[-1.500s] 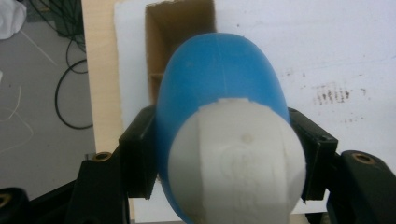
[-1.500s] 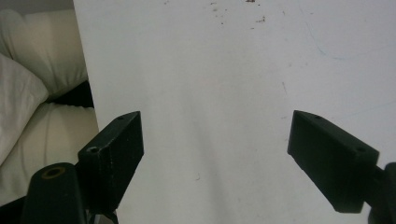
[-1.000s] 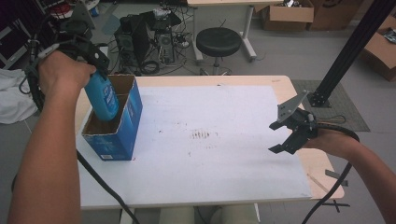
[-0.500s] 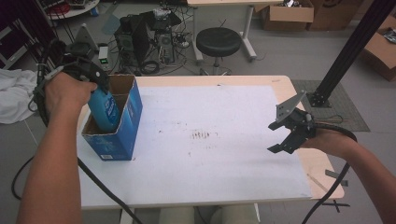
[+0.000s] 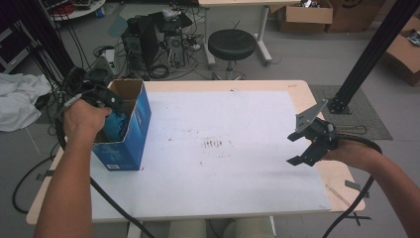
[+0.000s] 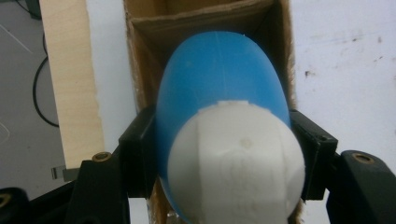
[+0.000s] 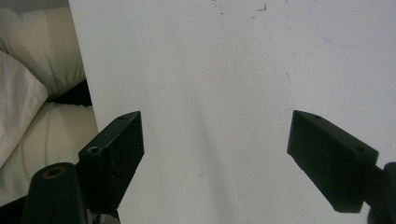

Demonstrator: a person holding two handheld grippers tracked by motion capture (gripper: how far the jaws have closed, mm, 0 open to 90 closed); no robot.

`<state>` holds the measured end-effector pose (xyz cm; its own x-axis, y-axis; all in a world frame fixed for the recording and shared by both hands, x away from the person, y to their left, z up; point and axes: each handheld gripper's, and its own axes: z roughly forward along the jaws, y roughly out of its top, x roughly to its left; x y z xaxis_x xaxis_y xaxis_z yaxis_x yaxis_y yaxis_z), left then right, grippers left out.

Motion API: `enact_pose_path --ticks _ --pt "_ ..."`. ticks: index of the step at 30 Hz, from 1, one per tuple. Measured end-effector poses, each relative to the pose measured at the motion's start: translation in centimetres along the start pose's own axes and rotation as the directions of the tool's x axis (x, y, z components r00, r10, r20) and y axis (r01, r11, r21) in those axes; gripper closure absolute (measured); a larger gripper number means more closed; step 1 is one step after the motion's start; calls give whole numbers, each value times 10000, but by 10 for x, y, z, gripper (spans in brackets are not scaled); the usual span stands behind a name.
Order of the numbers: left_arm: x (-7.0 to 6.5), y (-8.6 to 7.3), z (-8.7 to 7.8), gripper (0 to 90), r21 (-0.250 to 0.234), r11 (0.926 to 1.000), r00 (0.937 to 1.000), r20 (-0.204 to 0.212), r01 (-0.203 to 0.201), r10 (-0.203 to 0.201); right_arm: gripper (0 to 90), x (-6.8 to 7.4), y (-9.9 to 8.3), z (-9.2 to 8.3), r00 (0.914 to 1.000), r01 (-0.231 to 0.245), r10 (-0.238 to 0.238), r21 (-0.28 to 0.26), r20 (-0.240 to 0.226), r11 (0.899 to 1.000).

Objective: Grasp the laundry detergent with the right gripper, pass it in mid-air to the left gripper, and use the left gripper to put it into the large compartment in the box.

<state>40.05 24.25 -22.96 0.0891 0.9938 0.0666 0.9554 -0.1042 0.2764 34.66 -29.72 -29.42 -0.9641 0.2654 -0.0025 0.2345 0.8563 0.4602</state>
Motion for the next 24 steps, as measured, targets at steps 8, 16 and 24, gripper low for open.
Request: enact_pose_path --ticks 8,16,24 --pt "-2 -7 27 382 89 9997 9997 -35 -236 236 183 1 -3 1 10000 -97 97 -11 -7 10000" --pt "0 -10 42 382 302 9990 9994 73 -335 333 182 0 -7 -2 9999 -166 166 32 22 9999" --pt "1 -10 46 381 320 9989 9994 102 -331 328 182 0 -8 -1 9999 -165 165 32 17 9999"
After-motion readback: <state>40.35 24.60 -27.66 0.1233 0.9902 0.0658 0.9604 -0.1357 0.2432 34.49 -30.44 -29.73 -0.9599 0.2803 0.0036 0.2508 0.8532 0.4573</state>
